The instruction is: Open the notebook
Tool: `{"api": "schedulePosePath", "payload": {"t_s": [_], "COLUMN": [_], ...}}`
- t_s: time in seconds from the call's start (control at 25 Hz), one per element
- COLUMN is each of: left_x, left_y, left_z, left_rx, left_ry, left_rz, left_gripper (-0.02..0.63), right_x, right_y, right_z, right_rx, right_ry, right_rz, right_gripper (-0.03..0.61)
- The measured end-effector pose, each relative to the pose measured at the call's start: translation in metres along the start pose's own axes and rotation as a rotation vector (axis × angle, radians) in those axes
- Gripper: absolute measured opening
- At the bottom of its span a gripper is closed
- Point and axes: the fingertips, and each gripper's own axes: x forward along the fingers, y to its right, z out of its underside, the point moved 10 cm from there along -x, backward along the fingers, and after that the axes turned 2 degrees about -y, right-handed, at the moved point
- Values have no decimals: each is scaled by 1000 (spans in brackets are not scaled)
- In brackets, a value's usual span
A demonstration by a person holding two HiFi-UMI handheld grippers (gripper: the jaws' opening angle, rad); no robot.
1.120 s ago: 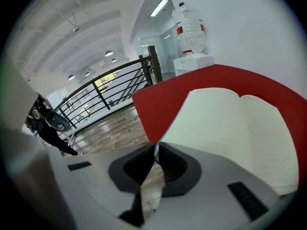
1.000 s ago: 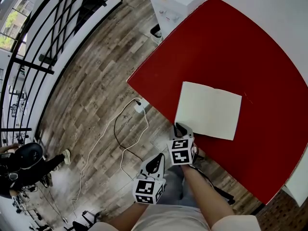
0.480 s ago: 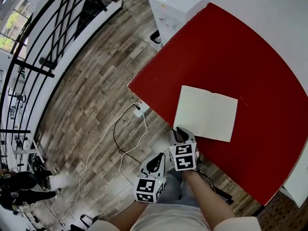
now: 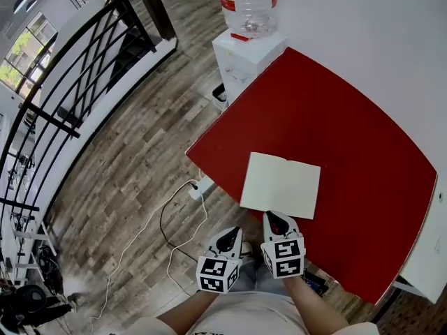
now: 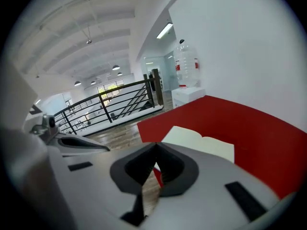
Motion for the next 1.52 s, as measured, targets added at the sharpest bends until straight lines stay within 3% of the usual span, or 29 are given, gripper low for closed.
{"api": "schedulePosePath", "payload": {"t_s": [0.48,0.68,0.96,1.52], "left_x": [-17,-15,-22,-33], "left_y": [68,84,113,116], "left_z": [-22,-20,-15,-12], "left_rx": [83,56,132,139], "left_ry": [58,65,66,85], "left_rz": [58,63,87,53], "left_gripper": [6,6,6,6], "right_x": [-129,-134,-144,-150], "right_y": [29,32,26,15], "right_z": [25,34,41,44], "right_rx": [68,113,85,51], "right_ry": [94,114,125,152], "right_rz": [64,56,47,29], "right_gripper": [5,5,5,5]}}
